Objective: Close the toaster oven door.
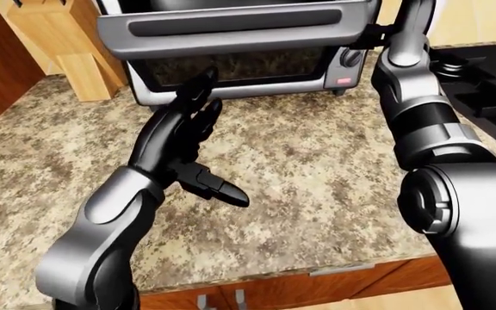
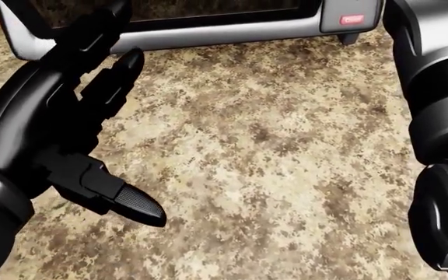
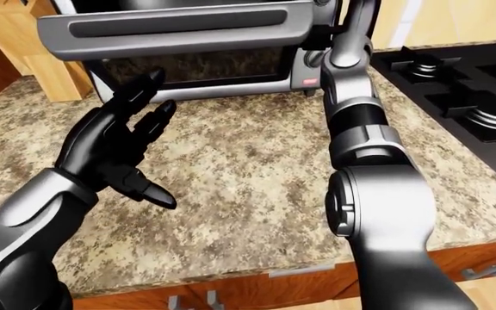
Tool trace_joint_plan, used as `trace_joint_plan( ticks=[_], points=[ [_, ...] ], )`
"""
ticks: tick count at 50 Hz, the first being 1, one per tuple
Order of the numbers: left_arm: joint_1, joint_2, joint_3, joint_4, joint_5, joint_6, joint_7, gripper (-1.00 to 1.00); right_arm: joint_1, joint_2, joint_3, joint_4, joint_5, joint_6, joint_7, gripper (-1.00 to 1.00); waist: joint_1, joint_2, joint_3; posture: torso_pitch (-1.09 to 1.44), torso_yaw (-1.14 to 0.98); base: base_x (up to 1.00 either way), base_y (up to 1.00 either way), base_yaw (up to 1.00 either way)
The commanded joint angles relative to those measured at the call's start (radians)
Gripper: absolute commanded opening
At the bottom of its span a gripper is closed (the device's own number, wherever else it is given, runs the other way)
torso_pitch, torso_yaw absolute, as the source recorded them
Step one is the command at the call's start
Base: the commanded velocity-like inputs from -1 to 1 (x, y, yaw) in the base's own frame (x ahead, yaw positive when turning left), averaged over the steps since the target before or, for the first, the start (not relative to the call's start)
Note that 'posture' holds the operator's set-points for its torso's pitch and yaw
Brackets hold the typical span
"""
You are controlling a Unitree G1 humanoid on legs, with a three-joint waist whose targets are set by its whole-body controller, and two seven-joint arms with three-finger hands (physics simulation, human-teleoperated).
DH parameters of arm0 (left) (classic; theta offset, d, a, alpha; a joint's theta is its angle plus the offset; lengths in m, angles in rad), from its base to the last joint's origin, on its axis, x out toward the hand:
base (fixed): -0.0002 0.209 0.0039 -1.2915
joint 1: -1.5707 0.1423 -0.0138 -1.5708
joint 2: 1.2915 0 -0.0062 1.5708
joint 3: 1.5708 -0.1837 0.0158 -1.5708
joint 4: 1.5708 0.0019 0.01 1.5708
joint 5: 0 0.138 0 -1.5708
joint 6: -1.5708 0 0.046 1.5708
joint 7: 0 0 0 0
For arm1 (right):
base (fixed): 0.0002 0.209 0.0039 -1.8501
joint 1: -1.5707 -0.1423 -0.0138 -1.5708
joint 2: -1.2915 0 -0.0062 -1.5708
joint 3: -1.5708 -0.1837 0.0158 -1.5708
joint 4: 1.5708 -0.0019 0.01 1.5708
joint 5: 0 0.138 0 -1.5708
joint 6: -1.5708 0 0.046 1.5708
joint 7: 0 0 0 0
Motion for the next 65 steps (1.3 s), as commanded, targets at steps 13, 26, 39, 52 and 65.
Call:
trace_joint_plan(
  ticks=[13,26,39,52,65],
  points=[
    [-0.064,0.01,0.003,0.059,0.05,-0.049,-0.075,1.0,-0.081,-0.001,0.002,-0.097,0.006,-0.078,-0.014,1.0,0.009,-0.016,-0.045,0.0,0.0,0.0,0.0,0.0],
    [-0.124,0.026,-0.002,0.199,0.122,-0.129,-0.135,1.0,-0.078,0.0,0.003,-0.099,0.007,-0.077,-0.015,1.0,0.011,-0.018,-0.044,0.0,0.0,0.0,0.0,0.0],
    [-0.176,0.031,-0.007,0.293,0.166,-0.174,-0.175,1.0,-0.069,-0.001,0.005,-0.102,-0.001,-0.079,-0.03,1.0,0.011,-0.019,-0.047,0.0,0.0,0.0,0.0,0.0],
    [-0.21,0.033,0.0,0.344,0.187,-0.195,-0.191,1.0,-0.064,0.002,0.005,-0.108,-0.002,-0.076,-0.039,1.0,0.01,-0.02,-0.049,0.0,0.0,0.0,0.0,0.0],
    [-0.274,0.028,-0.009,0.445,0.208,-0.249,-0.193,1.0,-0.064,0.001,0.004,-0.109,0.001,-0.074,-0.039,1.0,0.011,-0.023,-0.049,0.0,0.0,0.0,0.0,0.0]
  ],
)
